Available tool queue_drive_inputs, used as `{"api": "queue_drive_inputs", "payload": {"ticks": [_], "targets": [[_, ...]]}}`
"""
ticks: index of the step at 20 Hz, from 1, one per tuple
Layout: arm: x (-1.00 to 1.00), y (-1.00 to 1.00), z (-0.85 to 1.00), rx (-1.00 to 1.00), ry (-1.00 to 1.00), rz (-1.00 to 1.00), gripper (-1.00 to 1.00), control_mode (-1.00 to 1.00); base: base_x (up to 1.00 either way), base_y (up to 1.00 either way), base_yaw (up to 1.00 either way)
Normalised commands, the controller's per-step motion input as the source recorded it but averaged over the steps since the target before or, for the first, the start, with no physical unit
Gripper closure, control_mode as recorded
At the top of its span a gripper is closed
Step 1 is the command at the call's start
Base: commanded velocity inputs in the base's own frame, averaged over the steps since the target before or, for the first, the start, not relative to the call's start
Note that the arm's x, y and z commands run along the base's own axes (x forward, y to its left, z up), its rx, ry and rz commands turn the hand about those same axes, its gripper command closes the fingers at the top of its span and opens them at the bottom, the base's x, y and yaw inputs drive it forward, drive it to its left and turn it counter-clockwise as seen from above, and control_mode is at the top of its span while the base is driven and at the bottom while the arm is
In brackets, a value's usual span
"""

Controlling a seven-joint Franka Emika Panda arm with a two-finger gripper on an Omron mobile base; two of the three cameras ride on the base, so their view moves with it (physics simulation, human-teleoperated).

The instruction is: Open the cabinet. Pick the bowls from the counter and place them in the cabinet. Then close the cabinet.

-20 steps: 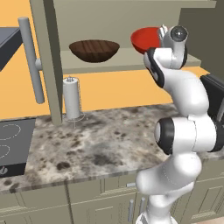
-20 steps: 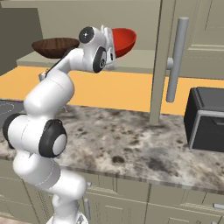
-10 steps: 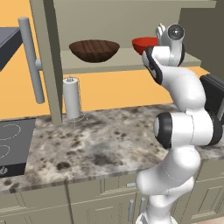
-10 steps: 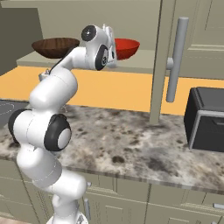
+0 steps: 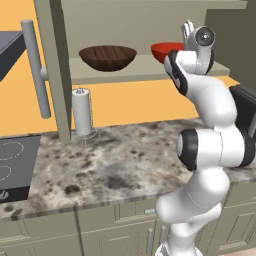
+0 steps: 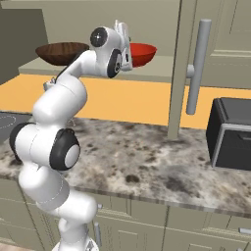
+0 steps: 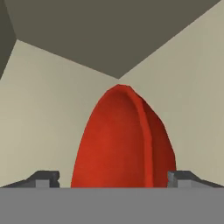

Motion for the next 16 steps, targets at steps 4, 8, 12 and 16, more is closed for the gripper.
{"api": "queue_drive_inputs", "payload": {"ticks": [4, 8, 12, 16], "targets": [[-0.92, -0.16, 0.04, 0.03, -0.05, 0.0, -1.0, -1.0, 0.0, 0.0, 0.0], [-1.0, -0.03, 0.07, 0.03, 0.0, 0.0, -1.0, -1.0, 0.0, 0.0, 0.0], [-1.0, -0.01, 0.33, 0.01, 0.0, 0.0, -1.0, -1.0, 0.0, 0.0, 0.0], [-1.0, -0.01, 0.38, 0.01, 0.0, 0.0, -1.0, -1.0, 0.0, 0.0, 0.0]]}}
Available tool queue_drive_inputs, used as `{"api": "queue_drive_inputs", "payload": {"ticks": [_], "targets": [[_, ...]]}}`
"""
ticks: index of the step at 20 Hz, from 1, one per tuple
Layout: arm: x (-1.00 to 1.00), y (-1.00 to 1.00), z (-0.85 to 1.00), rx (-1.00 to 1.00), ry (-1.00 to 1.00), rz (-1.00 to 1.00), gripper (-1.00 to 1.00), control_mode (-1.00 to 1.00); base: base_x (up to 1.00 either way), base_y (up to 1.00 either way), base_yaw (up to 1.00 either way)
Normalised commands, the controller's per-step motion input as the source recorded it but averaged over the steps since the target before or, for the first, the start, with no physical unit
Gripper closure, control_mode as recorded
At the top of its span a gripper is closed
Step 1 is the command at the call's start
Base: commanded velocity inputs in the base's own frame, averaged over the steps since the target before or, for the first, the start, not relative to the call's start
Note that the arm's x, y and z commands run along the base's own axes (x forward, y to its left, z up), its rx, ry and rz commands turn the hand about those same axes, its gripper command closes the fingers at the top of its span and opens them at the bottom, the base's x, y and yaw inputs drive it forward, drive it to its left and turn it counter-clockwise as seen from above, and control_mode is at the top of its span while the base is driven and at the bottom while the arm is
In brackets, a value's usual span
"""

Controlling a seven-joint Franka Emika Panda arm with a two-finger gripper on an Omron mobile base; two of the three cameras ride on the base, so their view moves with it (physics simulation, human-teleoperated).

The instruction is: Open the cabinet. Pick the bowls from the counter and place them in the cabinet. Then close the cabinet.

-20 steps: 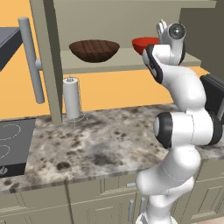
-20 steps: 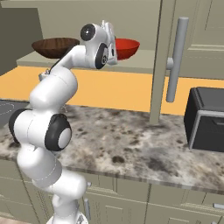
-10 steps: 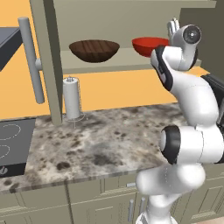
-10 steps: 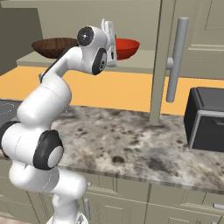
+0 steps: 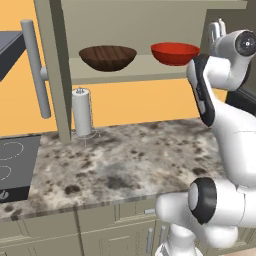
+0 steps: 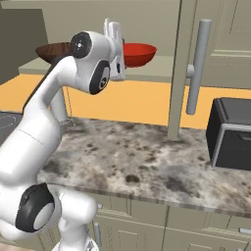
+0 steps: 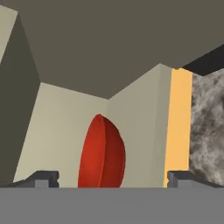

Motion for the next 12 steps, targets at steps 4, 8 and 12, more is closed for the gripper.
{"api": "queue_drive_inputs", "payload": {"ticks": [4, 8, 12], "targets": [[-1.0, -0.01, 0.21, 0.0, 0.02, 0.0, -1.0, -1.0, 0.0, 0.0, 0.0], [-1.0, -0.02, 0.0, 0.0, -0.01, 0.0, -1.0, -1.0, 0.0, 0.0, 0.0], [-0.91, 0.0, 0.0, 0.0, -0.06, 0.0, -1.0, -1.0, 0.0, 0.0, 0.0]]}}
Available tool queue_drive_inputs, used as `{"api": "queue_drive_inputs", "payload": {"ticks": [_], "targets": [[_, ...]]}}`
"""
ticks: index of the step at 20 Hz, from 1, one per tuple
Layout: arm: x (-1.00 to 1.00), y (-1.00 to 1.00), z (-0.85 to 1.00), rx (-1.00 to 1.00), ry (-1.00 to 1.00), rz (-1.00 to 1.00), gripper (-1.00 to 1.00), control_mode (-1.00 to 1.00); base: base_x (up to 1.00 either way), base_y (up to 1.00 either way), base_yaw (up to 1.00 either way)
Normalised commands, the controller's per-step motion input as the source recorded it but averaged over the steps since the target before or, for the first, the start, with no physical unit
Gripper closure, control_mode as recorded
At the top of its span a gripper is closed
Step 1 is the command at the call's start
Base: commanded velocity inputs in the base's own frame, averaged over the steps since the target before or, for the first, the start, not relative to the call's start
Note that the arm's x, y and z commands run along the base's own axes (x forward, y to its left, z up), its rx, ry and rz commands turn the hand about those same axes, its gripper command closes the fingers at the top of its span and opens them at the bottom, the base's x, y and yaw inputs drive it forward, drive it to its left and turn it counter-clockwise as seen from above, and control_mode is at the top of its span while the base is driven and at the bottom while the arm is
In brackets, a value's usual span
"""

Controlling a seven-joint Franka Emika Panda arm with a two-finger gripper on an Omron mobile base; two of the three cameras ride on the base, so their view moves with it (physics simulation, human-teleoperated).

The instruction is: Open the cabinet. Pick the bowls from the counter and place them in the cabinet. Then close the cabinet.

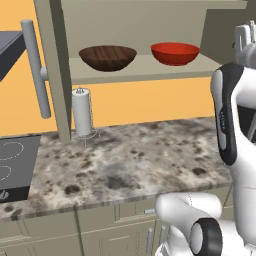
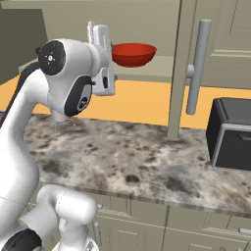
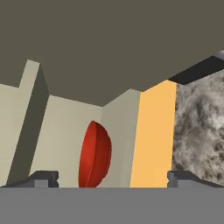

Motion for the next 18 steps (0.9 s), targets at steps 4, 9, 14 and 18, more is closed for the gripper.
{"api": "queue_drive_inputs", "payload": {"ticks": [4, 9, 14, 18], "targets": [[-0.92, 0.0, 0.04, 0.0, -0.03, 0.0, -1.0, -1.0, 0.0, 0.0, 0.0], [-0.79, -0.03, 0.09, 0.0, 0.01, 0.0, -1.0, -1.0, 0.0, 0.0, 0.0], [-0.8, -0.21, 0.0, 0.0, 0.0, 0.01, -1.0, -1.0, 0.0, 0.0, 0.0], [-0.96, -0.15, 0.0, 0.0, -0.01, 0.02, -1.0, -1.0, 0.0, 0.0, 0.0]]}}
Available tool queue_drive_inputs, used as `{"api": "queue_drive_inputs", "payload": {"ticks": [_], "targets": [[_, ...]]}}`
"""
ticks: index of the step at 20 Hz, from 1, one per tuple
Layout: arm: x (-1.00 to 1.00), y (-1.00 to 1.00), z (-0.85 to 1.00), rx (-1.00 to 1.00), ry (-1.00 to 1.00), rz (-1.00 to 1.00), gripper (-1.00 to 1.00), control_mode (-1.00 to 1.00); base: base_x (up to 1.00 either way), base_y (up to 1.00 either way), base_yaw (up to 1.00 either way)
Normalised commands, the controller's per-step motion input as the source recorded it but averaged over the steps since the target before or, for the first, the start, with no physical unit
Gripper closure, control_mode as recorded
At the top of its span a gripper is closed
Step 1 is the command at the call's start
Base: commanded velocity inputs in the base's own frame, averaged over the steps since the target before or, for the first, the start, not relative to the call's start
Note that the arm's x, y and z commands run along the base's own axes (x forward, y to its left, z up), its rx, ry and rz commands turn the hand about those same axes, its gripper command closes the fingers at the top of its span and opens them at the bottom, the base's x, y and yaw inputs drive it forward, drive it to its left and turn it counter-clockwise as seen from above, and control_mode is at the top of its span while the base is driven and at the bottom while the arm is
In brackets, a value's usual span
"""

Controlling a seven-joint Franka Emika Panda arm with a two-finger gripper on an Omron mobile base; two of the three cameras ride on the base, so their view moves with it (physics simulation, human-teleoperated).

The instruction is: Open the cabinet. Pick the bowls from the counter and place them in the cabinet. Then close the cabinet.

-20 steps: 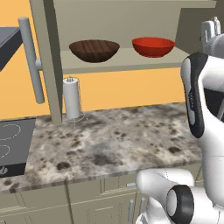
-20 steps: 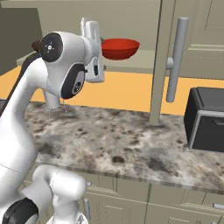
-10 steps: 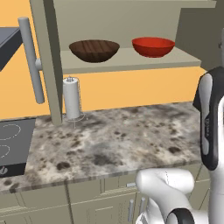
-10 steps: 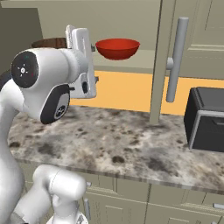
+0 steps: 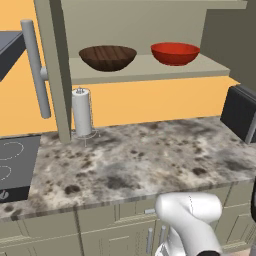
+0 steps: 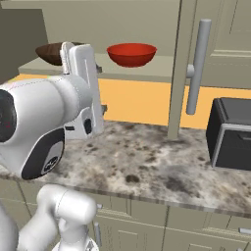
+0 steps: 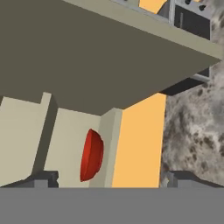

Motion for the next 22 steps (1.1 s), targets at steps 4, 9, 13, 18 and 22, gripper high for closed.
{"api": "queue_drive_inputs", "payload": {"ticks": [4, 9, 13, 18, 22], "targets": [[-1.0, -0.08, 0.0, 0.0, -0.01, 0.02, -1.0, -1.0, 0.0, 0.0, 0.0], [-0.98, -0.14, 0.0, 0.0, 0.0, 0.03, -1.0, -1.0, 0.0, 0.0, 0.0], [-0.7, -0.28, 0.0, 0.0, 0.0, 0.06, -1.0, -1.0, 0.0, 0.0, 0.0], [-0.26, -0.22, 0.0, 0.0, 0.1, 0.1, -1.0, -1.0, 0.0, 0.0, 0.0], [0.05, -0.08, -0.07, 0.02, 0.04, 0.15, -1.0, -1.0, 0.0, 0.0, 0.0]]}}
